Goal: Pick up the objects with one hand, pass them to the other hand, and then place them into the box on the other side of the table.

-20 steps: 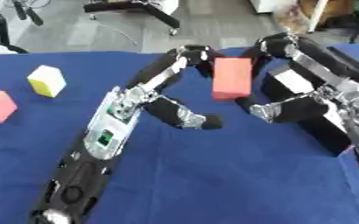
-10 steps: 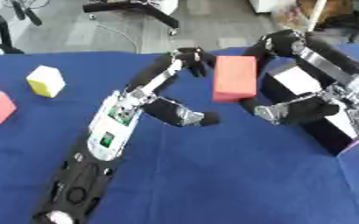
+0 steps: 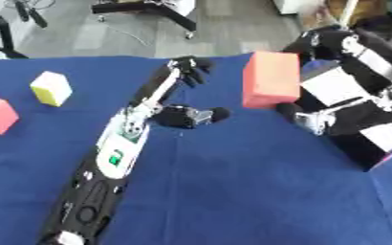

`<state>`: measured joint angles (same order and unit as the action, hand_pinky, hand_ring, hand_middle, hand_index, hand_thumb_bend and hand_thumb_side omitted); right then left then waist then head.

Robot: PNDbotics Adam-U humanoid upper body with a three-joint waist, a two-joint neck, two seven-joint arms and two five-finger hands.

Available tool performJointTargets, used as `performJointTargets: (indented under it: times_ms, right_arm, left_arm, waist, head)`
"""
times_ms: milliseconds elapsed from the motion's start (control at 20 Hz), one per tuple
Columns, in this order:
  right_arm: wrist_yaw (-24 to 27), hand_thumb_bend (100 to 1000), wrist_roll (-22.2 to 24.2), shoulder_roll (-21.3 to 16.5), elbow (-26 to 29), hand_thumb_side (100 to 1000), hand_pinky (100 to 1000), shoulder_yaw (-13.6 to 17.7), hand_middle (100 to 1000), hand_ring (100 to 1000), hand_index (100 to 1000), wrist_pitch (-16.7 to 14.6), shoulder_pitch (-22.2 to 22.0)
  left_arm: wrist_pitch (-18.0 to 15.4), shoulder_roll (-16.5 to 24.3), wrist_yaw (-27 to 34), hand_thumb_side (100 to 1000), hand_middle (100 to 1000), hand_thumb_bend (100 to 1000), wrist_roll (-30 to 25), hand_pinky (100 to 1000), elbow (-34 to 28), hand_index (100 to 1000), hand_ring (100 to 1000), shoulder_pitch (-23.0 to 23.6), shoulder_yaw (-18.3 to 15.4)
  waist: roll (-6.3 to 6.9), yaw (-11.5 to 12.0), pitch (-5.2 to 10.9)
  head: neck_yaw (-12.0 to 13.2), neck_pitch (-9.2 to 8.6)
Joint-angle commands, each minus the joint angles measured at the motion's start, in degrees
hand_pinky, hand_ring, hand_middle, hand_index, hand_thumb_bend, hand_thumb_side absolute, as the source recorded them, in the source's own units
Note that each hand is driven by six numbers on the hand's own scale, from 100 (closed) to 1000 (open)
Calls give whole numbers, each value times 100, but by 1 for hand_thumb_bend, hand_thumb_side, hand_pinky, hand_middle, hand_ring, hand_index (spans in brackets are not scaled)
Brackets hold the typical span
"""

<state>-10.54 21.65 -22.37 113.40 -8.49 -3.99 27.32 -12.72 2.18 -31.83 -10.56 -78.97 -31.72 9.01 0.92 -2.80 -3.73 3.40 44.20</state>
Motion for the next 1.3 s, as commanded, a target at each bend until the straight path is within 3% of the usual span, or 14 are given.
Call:
performJointTargets:
  times_ms: [50,500,650,850,1100,1300]
  right_arm:
    - [187,100,-276,-400,119,100,614,457,355,528,299,163,-47]
    - [-265,100,-1047,-1175,-813,100,601,1687,358,517,298,909,-294]
    - [-353,100,-1311,-1432,-1233,100,595,1914,365,511,302,1147,-409]
    - [-537,100,-1666,-1665,-1810,100,590,1902,376,506,310,1499,-428]
    - [-344,100,-2077,-1897,-2534,100,602,1581,405,513,342,1934,-440]
    - [-293,100,-2040,-1907,-3151,100,617,1332,439,527,387,1779,-329]
  left_arm:
    - [118,253,17,588,690,702,173,616,-21,830,634,120,-203]
    - [309,633,493,577,665,679,852,604,-1028,799,618,1137,-1040]
    - [350,705,716,577,659,676,1102,603,-1456,793,616,1392,-1349]
    - [490,662,953,578,657,672,1375,605,-2030,790,617,1681,-1538]
    - [638,670,1174,580,657,665,1440,607,-2590,791,617,1889,-1605]
    - [679,669,1314,582,658,662,1428,608,-2762,792,618,1912,-1607]
  waist:
    - [-25,-11,39]
    - [77,235,-7]
    - [104,363,-23]
    - [155,485,-35]
    - [209,655,-50]
    - [222,712,-50]
  head:
    - [0,-8]
    - [-380,-8]
    - [-507,-8]
    - [-616,-8]
    - [-797,-8]
    - [-838,-8]
